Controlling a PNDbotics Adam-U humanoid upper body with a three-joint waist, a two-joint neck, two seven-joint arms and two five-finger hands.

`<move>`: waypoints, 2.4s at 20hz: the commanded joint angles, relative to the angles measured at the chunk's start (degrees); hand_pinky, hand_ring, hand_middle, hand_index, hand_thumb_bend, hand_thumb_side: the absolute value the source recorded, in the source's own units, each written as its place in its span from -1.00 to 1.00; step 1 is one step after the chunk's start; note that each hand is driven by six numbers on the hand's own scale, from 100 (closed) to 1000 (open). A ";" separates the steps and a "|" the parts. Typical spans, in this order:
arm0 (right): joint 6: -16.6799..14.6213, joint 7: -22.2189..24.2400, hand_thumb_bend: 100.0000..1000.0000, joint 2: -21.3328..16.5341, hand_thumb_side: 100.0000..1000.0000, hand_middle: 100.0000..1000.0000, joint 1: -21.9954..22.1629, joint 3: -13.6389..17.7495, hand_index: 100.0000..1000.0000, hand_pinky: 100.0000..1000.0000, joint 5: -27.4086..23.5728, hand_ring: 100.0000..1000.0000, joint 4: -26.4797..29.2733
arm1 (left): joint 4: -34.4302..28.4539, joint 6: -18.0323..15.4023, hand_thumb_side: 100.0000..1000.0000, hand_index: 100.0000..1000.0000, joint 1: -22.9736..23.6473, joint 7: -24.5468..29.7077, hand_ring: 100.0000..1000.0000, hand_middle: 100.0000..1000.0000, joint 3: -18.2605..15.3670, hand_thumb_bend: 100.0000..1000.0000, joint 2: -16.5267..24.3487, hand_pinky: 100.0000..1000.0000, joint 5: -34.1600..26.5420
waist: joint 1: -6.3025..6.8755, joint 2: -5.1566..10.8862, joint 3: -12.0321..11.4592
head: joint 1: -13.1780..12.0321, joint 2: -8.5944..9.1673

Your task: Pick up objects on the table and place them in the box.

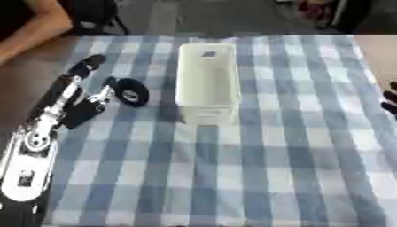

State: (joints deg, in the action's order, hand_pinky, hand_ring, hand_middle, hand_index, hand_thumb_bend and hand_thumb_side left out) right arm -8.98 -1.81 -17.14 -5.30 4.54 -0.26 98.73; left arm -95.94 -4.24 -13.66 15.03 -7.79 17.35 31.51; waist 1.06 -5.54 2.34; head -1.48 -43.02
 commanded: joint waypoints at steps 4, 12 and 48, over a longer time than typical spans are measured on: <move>-0.18 0.22 -1.00 -0.58 0.36 0.70 -0.28 0.17 0.94 0.71 0.06 0.72 0.72 | -0.56 -0.14 0.48 1.00 -0.37 -0.02 0.97 1.00 0.13 0.72 1.03 1.00 -0.18 | -0.03 0.39 0.07 | 0.40 0.78; -0.19 0.22 -1.00 -0.58 0.36 0.70 -0.30 0.19 0.94 0.71 0.04 0.72 0.73 | -0.38 0.12 0.50 1.00 -0.52 0.33 0.97 1.00 0.29 0.70 1.75 1.00 1.70 | 0.02 0.39 0.15 | 0.43 0.92; -0.19 0.41 -1.00 -0.74 0.36 0.70 -0.34 0.01 0.94 0.71 0.03 0.72 0.68 | 3.81 -2.36 0.52 1.00 -5.61 4.23 0.98 1.00 6.59 0.65 9.67 1.00 20.61 | 0.27 0.48 0.76 | 0.19 1.48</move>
State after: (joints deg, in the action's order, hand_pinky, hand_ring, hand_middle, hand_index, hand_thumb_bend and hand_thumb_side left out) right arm -9.09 -1.52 -17.14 -5.30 4.52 -0.26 98.74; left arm -91.07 -6.66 -18.37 19.43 -0.78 25.00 51.60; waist 1.32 -5.68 3.05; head -1.48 -42.48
